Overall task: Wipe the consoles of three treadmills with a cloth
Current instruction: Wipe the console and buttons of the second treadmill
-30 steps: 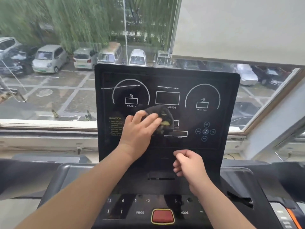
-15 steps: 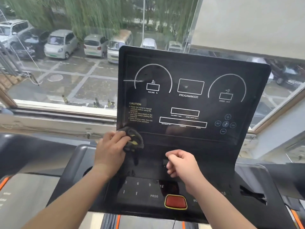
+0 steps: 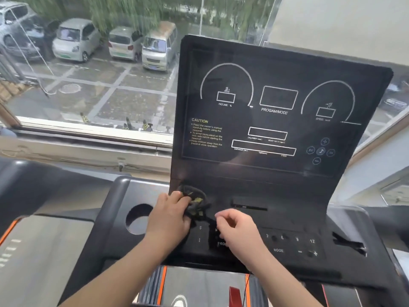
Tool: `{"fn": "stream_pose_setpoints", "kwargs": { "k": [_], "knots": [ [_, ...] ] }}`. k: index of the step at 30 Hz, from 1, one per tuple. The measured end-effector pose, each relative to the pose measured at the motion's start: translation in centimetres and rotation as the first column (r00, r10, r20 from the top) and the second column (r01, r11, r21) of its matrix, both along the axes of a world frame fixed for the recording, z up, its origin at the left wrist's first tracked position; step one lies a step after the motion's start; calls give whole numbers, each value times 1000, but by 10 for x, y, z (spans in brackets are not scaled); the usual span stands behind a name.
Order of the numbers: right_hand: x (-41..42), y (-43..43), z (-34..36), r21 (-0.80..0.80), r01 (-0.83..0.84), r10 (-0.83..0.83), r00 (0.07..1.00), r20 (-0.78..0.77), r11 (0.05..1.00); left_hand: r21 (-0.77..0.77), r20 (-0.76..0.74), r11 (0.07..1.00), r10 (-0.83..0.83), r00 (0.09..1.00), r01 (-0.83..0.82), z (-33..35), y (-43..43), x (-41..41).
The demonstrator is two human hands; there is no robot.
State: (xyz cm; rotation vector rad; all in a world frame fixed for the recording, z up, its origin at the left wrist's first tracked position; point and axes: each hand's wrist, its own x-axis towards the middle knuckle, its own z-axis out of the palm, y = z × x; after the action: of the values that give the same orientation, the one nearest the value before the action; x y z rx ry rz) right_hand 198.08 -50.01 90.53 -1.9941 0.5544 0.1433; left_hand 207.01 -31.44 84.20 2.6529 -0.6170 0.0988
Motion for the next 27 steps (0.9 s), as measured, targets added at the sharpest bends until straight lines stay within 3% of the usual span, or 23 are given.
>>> {"fn": "stream_pose_setpoints", "kwargs": {
  "k": [3, 6, 8, 10, 12, 15, 20, 25, 27],
  "knots": [
    [-6, 9, -16, -189, -22, 50, 988, 146, 982, 30, -134, 999, -37, 990, 41, 14, 3, 6],
    [-6, 24, -23, -417, -125, 263, 919, 293, 900, -53, -272, 997, -76, 959, 64, 33, 3, 7],
    [-3, 39, -24, -442, -233, 367, 897, 246, 866, -281, -403, 958, -180, 897, 66, 43, 5, 2],
    [3, 52, -27, -451, -320, 401, 911, 95, 834, -474, -498, 877, -192, 845, -80, 40, 15, -1],
    [11, 63, -32, -513, -349, 386, 922, -37, 784, -473, -497, 846, -26, 867, -246, 25, 30, 3],
    [19, 72, -40, -619, -321, 384, 923, -34, 717, -326, -446, 891, 150, 882, -317, -1, 48, 0],
    [38, 47, -43, -721, -389, 557, 830, -5, 573, -364, -438, 854, 194, 878, -371, -15, 53, -2],
    [62, 15, -35, -858, -193, 509, 856, 90, 476, -407, -450, 830, 182, 874, -382, -20, 55, -6],
    [61, 30, -41, -850, -137, 468, 873, 139, 509, -423, -429, 826, 179, 885, -372, -21, 56, -6]
  ]
}}
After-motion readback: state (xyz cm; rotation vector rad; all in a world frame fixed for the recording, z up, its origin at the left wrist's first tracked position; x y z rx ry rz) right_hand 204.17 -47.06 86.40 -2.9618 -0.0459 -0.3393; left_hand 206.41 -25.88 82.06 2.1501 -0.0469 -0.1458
